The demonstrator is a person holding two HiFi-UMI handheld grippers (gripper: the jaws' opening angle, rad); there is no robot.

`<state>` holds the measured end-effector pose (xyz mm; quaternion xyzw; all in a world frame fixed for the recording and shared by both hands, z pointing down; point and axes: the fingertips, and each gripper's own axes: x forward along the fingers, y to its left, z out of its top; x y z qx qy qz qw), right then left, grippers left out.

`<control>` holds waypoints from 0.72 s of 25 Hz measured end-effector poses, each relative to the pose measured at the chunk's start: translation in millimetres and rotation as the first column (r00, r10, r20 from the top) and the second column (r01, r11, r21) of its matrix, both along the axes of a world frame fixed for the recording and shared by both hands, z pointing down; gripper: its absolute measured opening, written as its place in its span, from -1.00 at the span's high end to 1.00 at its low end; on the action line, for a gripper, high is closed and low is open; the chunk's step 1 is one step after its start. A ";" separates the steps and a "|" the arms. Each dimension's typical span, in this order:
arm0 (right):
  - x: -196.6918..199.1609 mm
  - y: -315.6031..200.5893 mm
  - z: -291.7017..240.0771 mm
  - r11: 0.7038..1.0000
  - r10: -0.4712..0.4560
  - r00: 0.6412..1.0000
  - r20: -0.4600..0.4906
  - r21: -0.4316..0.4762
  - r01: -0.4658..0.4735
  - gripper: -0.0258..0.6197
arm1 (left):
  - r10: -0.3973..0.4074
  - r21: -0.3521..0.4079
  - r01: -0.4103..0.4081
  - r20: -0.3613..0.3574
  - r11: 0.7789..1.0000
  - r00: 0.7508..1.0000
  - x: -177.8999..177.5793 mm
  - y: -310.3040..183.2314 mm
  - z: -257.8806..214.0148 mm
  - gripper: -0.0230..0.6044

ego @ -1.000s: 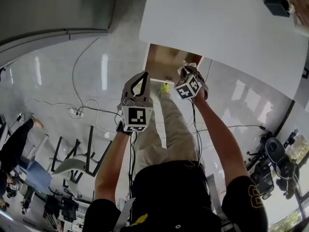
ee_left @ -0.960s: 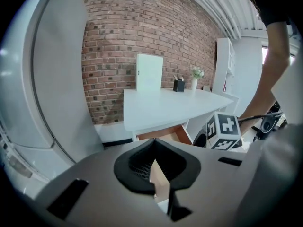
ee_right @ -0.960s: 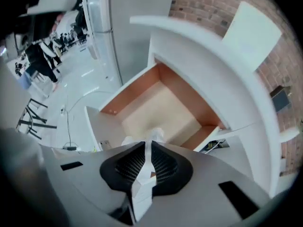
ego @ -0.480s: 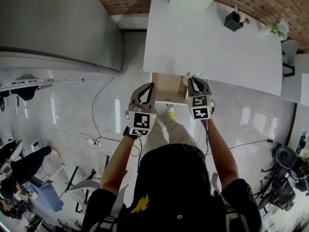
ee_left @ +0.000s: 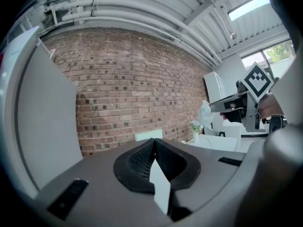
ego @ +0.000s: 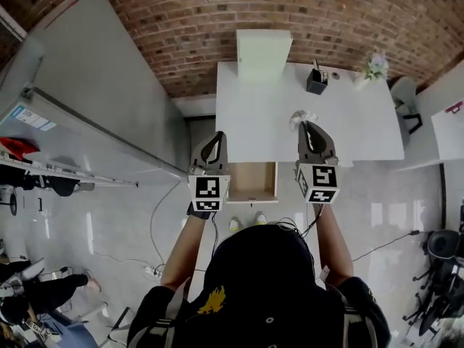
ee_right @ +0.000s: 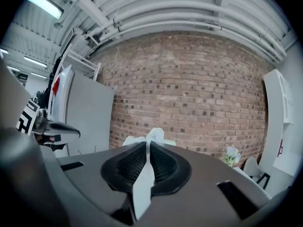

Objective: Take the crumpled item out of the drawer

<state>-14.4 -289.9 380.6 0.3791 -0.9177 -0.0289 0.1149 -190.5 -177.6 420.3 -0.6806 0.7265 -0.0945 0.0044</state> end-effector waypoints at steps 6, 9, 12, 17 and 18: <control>3.3 19.8 -52.1 0.997 -0.012 0.994 0.111 0.084 0.003 0.77 | 0.048 0.085 -0.053 0.058 0.995 0.997 11.9 0.2 -45.0 0.87; 3.7 28.6 -61.7 0.994 -0.002 0.991 0.133 0.106 -0.013 0.78 | 0.073 0.092 -0.080 0.074 0.993 0.995 15.8 -2.4 -50.0 0.87; -3.8 37.7 -65.0 0.993 -0.010 0.990 0.140 0.117 -0.007 0.78 | 0.061 0.093 -0.067 0.063 0.993 0.996 9.3 2.9 -49.2 0.87; 11.5 50.8 -68.7 0.996 -0.043 0.990 0.136 0.088 0.031 0.80 | 0.087 0.092 -0.090 0.043 0.992 0.995 29.3 5.0 -48.6 0.87; 16.6 52.9 -72.2 0.996 -0.038 0.990 0.136 0.091 0.026 0.80 | 0.098 0.093 -0.101 0.042 0.990 0.994 34.5 3.6 -49.7 0.87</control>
